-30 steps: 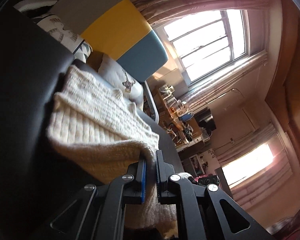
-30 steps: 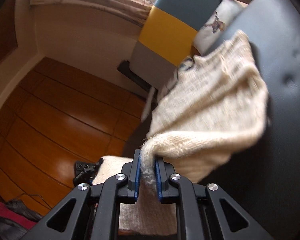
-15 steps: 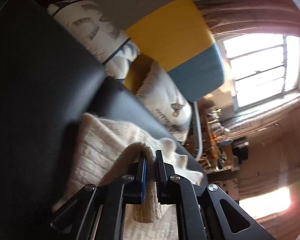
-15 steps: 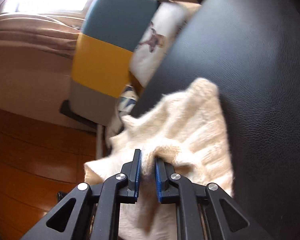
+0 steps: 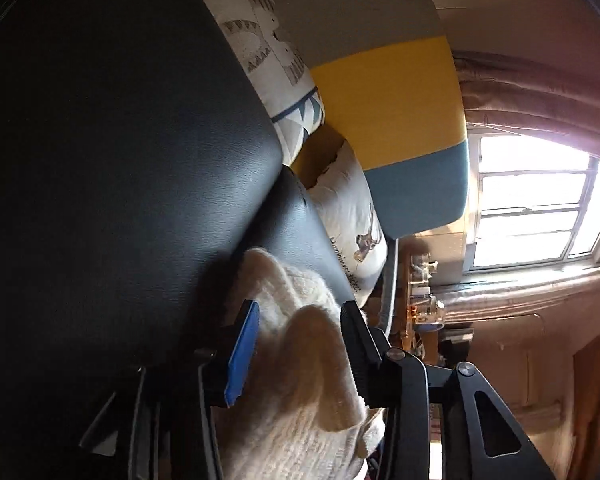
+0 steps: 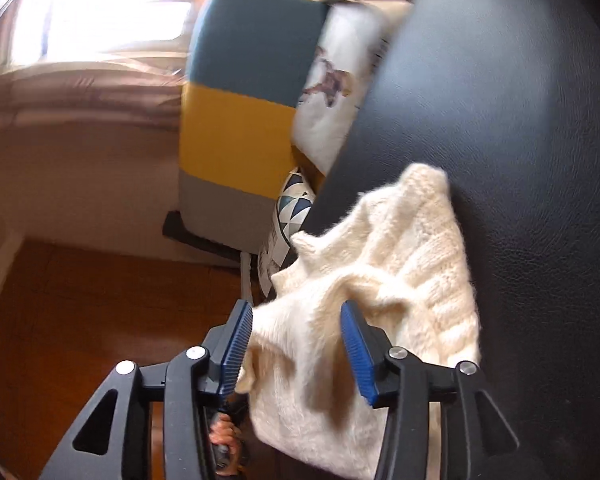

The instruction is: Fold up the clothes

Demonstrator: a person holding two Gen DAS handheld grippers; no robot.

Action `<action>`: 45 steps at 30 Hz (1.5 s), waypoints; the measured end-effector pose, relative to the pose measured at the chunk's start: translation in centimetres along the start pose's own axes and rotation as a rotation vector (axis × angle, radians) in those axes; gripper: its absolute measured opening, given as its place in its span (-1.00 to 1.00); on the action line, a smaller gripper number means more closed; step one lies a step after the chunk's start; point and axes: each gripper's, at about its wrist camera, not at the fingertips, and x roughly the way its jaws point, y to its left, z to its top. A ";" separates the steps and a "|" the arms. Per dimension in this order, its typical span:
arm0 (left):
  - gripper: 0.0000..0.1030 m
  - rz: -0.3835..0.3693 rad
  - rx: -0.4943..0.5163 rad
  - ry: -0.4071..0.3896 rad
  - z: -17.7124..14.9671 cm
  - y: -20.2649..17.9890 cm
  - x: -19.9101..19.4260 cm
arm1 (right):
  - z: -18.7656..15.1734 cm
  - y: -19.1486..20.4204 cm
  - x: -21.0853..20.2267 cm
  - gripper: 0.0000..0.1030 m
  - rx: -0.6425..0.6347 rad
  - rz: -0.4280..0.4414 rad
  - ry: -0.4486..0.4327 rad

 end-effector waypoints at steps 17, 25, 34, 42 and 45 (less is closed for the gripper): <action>-0.09 0.382 0.665 0.112 -13.0 -3.5 0.0 | -10.5 3.0 4.1 -0.06 -0.662 -0.654 0.247; -0.09 0.334 0.640 0.134 -19.3 0.2 -6.4 | -17.3 2.1 -3.3 -0.06 -0.605 -0.613 0.268; -0.07 0.258 0.519 0.045 -21.2 3.4 -13.8 | -22.7 4.1 -9.0 -0.07 -0.724 -0.652 0.115; -0.05 0.245 0.529 0.060 -20.3 2.0 -12.1 | -21.2 6.6 -8.5 -0.07 -1.028 -0.891 0.010; 0.06 0.260 0.532 0.064 -20.0 1.0 -10.4 | -21.9 7.1 -5.9 -0.07 -1.211 -0.968 0.047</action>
